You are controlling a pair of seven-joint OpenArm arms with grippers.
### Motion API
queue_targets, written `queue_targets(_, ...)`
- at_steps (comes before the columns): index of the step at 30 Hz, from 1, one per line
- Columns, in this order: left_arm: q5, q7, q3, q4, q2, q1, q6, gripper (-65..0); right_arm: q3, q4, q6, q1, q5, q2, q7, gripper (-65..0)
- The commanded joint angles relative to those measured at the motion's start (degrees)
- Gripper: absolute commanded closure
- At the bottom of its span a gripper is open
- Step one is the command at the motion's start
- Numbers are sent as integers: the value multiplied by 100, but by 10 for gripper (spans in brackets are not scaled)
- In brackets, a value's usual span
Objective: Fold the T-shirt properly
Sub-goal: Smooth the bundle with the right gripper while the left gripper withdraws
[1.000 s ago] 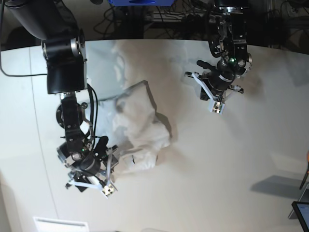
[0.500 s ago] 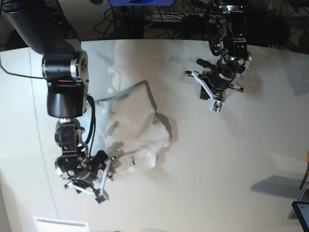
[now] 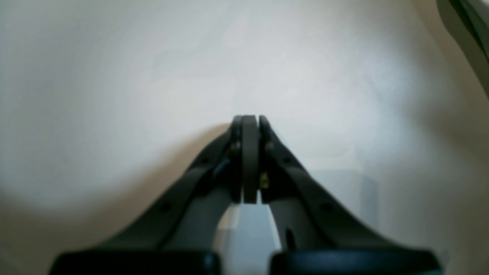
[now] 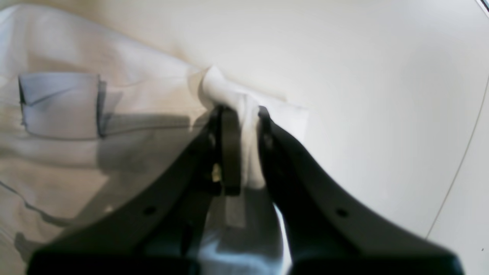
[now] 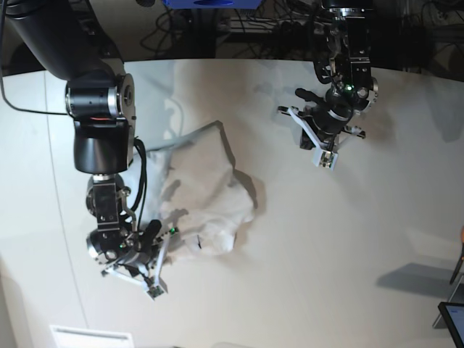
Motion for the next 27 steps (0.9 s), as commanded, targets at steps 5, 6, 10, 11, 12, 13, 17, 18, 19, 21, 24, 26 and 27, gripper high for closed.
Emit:
queue_targets(5,7,62,-8,55,-33,-14,-10,0,0,506,-58,216,20,22,-43,-28)
queue_targets(6,7,62,-8,55,-33,-14,-10,0,0,612,-58,225,20,30,-131,-28)
queue_targets(10,7,62,-8,55,-41,-31,-10,0,-9,1007,-58,252,20,39,-342,-28)
queue_targets(11,7,62,-8,55,-41,-31,-10,0,-9,1087,-66,260,20,39,-377,-28)
queue_targets(12,7,62,-8,55,-41,-31,-10,0,-9,1131,-66,296,11,39,-412,-28)
queue_targets(13,7,62,-8,55,-41,-31,-10,0,-9,1148,-66,331,11,48,-448,-28)
queue_targets(17,34,62,-8,55,-41,-40,-10,0,0,1174,-75,366,11,189,-518,-26)
queue_targets(18,34,62,-8,55,-41,-40,-10,0,0,1174,-75,375,11,206,-518,-26)
queue_targets(19,43,62,-8,46,-41,-40,-10,0,9,1174,-75,375,11,206,-518,-26)
queue_targets(21,51,62,-17,-41,-41,-40,-10,0,264,1218,-75,375,11,259,-527,-25)
queue_targets(24,34,45,-17,-244,-41,-58,-10,0,739,1254,-58,463,11,294,-632,-12)
queue_targets(26,16,36,-17,-323,-41,-58,-10,0,915,1245,-49,489,11,303,-650,-10)
queue_targets(27,16,36,-17,-349,-41,-58,-10,0,967,1236,-40,489,11,312,-641,-10)
